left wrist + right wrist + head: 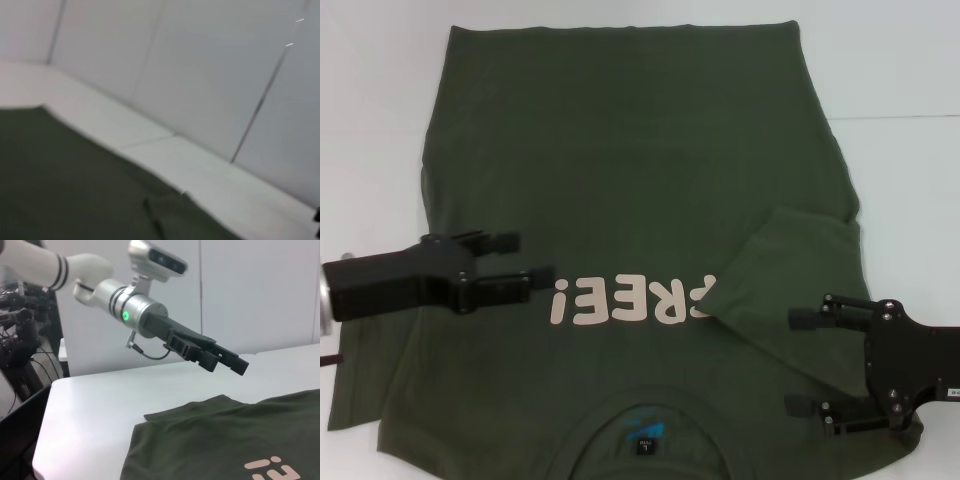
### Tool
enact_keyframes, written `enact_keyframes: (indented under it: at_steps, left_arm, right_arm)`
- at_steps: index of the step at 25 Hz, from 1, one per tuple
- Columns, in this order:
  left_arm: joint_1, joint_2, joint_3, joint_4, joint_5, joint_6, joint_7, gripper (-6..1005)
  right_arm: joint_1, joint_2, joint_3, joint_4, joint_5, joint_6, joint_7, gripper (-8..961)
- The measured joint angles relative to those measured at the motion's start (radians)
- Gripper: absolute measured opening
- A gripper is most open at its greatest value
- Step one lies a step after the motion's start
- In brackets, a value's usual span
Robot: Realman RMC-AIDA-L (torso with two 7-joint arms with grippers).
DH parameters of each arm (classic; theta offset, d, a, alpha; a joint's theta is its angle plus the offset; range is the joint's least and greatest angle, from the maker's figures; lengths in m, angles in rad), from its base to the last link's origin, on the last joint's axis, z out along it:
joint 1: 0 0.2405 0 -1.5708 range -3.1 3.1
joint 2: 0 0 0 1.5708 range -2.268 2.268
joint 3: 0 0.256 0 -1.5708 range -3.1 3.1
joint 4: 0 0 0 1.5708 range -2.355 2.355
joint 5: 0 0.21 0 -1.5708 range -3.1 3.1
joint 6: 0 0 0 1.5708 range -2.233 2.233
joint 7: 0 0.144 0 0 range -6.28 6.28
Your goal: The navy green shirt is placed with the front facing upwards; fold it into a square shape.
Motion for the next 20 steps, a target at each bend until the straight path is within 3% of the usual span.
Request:
enact_keyframes:
  at_steps: [8,12,16,20]
  left_arm:
    - [0.056,-0.014,0.001,0.255,0.177,0.014,-0.399,886]
    - [0.061,-0.014,-0.002,0.329,0.26,0.043,-0.537,887]
    - [0.06,0.002,-0.005,0.429,0.404,0.109,-0.811,887]
    - [0.058,0.004,-0.005,0.46,0.466,0.139,-0.891,887]
  right_arm:
    - [0.016,0.012,-0.006,0.008,-0.001,0.025,-0.03,925]
    - [0.042,0.015,-0.01,0.024,0.0,0.029,-0.039,923]
    - [0.067,0.015,-0.01,0.041,0.0,0.029,-0.04,922]
    - [0.09,0.014,-0.011,0.062,0.0,0.037,-0.049,921]
